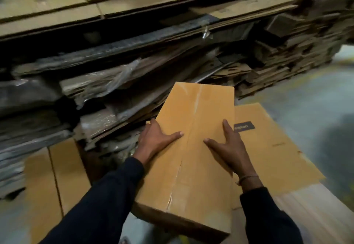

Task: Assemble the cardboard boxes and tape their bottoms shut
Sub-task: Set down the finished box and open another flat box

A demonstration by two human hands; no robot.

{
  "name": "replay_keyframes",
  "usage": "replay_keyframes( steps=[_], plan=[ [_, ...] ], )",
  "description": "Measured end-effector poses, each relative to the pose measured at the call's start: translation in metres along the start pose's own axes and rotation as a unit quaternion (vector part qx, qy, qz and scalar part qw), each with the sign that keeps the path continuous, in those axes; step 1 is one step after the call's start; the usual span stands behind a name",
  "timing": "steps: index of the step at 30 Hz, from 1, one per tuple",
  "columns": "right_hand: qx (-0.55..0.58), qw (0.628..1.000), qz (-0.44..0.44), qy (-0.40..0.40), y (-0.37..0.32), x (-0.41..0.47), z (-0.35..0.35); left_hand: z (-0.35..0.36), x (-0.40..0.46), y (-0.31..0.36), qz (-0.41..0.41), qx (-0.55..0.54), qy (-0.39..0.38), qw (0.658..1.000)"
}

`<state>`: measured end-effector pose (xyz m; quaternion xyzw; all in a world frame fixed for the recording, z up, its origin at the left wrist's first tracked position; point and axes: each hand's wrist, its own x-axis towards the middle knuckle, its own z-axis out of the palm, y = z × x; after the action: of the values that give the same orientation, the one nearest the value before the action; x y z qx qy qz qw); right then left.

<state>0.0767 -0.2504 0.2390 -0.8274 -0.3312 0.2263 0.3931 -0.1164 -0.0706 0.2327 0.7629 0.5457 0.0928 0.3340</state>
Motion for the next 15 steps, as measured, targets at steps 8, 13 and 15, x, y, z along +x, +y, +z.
replay_keyframes(
  steps=[8,13,15],
  plan=[
    [0.023,0.995,-0.023,-0.091,-0.077,-0.035,0.076,-0.086,-0.031,-0.1,-0.062,-0.019,0.028,0.998],
    [0.02,0.991,-0.039,-0.123,-0.115,-0.057,0.136,-0.129,-0.05,-0.168,-0.087,-0.034,0.071,0.993],
    [0.023,0.989,-0.038,-0.141,-0.13,-0.07,0.162,-0.144,-0.056,-0.201,-0.096,-0.036,0.077,0.992]
  ],
)
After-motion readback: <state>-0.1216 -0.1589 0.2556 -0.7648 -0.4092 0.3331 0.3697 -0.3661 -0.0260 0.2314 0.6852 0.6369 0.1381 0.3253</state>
